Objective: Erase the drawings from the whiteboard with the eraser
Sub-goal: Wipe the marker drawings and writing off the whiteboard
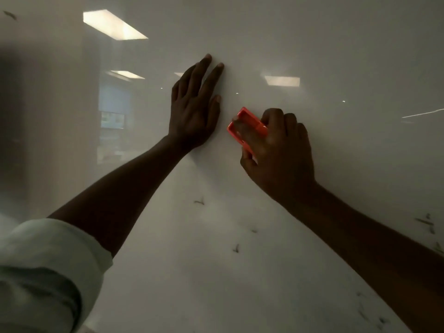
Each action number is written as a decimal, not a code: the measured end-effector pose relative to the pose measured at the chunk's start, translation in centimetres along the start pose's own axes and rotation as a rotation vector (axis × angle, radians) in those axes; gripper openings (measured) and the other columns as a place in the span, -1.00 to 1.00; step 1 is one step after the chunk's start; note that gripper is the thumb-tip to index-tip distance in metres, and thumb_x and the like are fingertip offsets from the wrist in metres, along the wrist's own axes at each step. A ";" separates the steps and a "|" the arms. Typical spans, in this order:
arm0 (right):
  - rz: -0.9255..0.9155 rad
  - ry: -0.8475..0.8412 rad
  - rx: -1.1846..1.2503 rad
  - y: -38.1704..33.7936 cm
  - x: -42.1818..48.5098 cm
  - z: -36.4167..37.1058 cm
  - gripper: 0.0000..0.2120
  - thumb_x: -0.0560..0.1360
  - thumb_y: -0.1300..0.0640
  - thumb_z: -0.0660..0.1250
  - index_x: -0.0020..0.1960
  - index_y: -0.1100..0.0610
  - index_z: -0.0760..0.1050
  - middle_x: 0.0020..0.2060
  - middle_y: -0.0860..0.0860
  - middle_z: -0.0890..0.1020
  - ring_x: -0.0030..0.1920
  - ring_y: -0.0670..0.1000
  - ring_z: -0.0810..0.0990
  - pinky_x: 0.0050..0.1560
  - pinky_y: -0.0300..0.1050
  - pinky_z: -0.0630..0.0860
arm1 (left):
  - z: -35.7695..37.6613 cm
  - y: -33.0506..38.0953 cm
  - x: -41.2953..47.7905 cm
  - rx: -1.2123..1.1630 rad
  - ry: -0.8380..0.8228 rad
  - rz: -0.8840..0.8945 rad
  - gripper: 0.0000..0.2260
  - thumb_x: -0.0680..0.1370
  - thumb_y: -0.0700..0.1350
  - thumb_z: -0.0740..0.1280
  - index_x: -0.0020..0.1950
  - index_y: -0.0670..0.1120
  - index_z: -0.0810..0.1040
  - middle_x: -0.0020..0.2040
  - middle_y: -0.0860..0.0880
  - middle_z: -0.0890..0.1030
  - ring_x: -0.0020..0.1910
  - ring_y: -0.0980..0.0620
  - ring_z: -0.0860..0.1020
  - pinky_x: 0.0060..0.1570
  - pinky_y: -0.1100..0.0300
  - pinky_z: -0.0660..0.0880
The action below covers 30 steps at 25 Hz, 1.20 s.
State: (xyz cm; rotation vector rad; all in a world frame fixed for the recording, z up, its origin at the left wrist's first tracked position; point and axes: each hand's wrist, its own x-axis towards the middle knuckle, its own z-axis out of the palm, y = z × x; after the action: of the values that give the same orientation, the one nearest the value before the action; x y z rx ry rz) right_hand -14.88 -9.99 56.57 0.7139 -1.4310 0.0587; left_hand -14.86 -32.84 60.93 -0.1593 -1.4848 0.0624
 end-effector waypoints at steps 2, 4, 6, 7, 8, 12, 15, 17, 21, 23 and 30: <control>0.010 -0.018 0.048 -3.6 -2.8 1.4 -0.46 0.48 0.09 0.31 0.46 -0.03 0.39 0.16 0.23 0.50 -0.01 0.23 0.46 -0.06 0.06 0.43 | 0.1 0.0 -0.1 -0.016 0.004 -0.002 -0.53 0.69 0.01 0.14 0.58 -0.10 0.33 0.59 -0.16 0.29 0.55 -0.13 0.23 0.51 0.05 0.17; -0.228 -0.166 0.146 -9.7 -9.4 2.1 -0.43 0.48 0.17 0.32 0.48 0.00 0.38 0.21 0.28 0.51 -0.01 0.25 0.48 -0.04 0.07 0.49 | 0.0 0.0 -0.2 -0.020 0.015 -0.003 -0.54 0.69 -0.01 0.14 0.58 -0.10 0.34 0.59 -0.16 0.30 0.55 -0.12 0.25 0.50 0.05 0.19; -0.482 -0.333 0.207 -13.5 -15.1 2.0 -0.45 0.44 0.18 0.28 0.44 0.03 0.42 0.22 0.27 0.52 0.00 0.23 0.49 -0.01 0.05 0.55 | -0.1 0.0 -0.2 -0.032 0.019 -0.008 -0.55 0.69 -0.02 0.15 0.58 -0.10 0.35 0.59 -0.15 0.31 0.55 -0.12 0.26 0.49 0.04 0.21; -0.527 -0.407 0.228 -14.1 -16.4 1.8 -0.45 0.43 0.16 0.27 0.43 0.02 0.43 0.21 0.24 0.54 0.01 0.22 0.47 -0.01 0.04 0.55 | -0.2 0.0 -0.3 -0.035 0.020 -0.009 -0.55 0.69 -0.03 0.15 0.57 -0.11 0.35 0.59 -0.16 0.31 0.55 -0.12 0.26 0.49 0.04 0.21; -0.530 -0.435 0.260 -13.6 -16.2 1.7 -0.46 0.43 0.15 0.29 0.42 -0.01 0.45 0.21 0.21 0.55 0.00 0.20 0.44 -0.03 0.02 0.55 | -0.1 0.0 -0.3 -0.035 0.023 -0.008 -0.55 0.69 -0.03 0.16 0.57 -0.11 0.35 0.58 -0.16 0.31 0.55 -0.12 0.26 0.50 0.05 0.20; -0.306 -0.168 0.172 -4.6 -8.3 0.3 -0.46 0.39 0.07 0.39 0.38 -0.10 0.50 0.13 0.16 0.55 -0.03 0.19 0.42 -0.09 0.02 0.39 | 0.1 -0.4 -0.2 -0.026 0.017 0.007 -0.54 0.69 -0.01 0.15 0.57 -0.14 0.35 0.58 -0.20 0.32 0.55 -0.17 0.24 0.51 0.02 0.20; 0.108 0.009 0.115 0.3 -4.5 -0.8 -0.47 0.41 0.03 0.36 0.38 -0.07 0.41 0.11 0.18 0.49 0.00 0.22 0.43 -0.08 0.04 0.41 | 0.5 -0.4 -0.2 -0.011 0.020 0.009 -0.54 0.70 0.02 0.12 0.57 -0.12 0.34 0.57 -0.20 0.32 0.55 -0.19 0.25 0.50 -0.06 0.24; 0.077 -0.120 0.128 -3.1 -8.5 -0.9 -0.51 0.50 0.04 0.28 0.43 -0.10 0.40 0.19 0.21 0.53 0.05 0.26 0.50 -0.01 0.08 0.44 | 0.4 -0.2 -0.4 -0.004 0.042 0.013 -0.54 0.70 0.02 0.10 0.57 -0.11 0.34 0.58 -0.18 0.32 0.54 -0.15 0.26 0.49 -0.01 0.24; -0.402 -0.500 0.217 -10.1 -20.3 -2.5 -0.48 0.40 -0.03 0.37 0.36 -0.24 0.48 0.20 0.09 0.60 0.02 0.17 0.41 -0.07 -0.02 0.56 | -0.3 -0.1 -0.7 0.011 0.056 0.055 -0.57 0.70 -0.08 0.15 0.57 -0.15 0.35 0.57 -0.20 0.33 0.54 -0.16 0.29 0.48 -0.03 0.28; -0.412 -0.445 0.254 -8.7 -20.5 -2.4 -0.37 0.24 -0.03 0.50 0.31 -0.23 0.53 0.14 0.10 0.60 -0.03 0.15 0.41 -0.13 -0.03 0.57 | -0.8 0.1 -0.7 0.043 0.022 0.065 -0.56 0.69 -0.10 0.15 0.57 -0.17 0.34 0.57 -0.23 0.32 0.53 -0.21 0.31 0.46 -0.08 0.31; 0.355 0.146 -0.117 16.7 -3.8 -8.4 -0.40 0.45 -0.07 0.33 0.46 0.00 0.32 0.14 0.17 0.44 0.03 0.18 0.43 -0.09 0.00 0.47 | -2.7 3.4 1.5 0.144 -0.109 -0.011 -0.54 0.58 -0.12 0.20 0.46 -0.24 0.36 0.46 -0.32 0.37 0.36 -0.33 0.38 0.28 -0.18 0.37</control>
State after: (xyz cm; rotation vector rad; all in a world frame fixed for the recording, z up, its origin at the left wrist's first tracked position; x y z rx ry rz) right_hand -15.62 8.74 60.20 0.3464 -1.3937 0.2951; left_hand -11.85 -29.43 61.75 -0.0316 -1.5841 0.1706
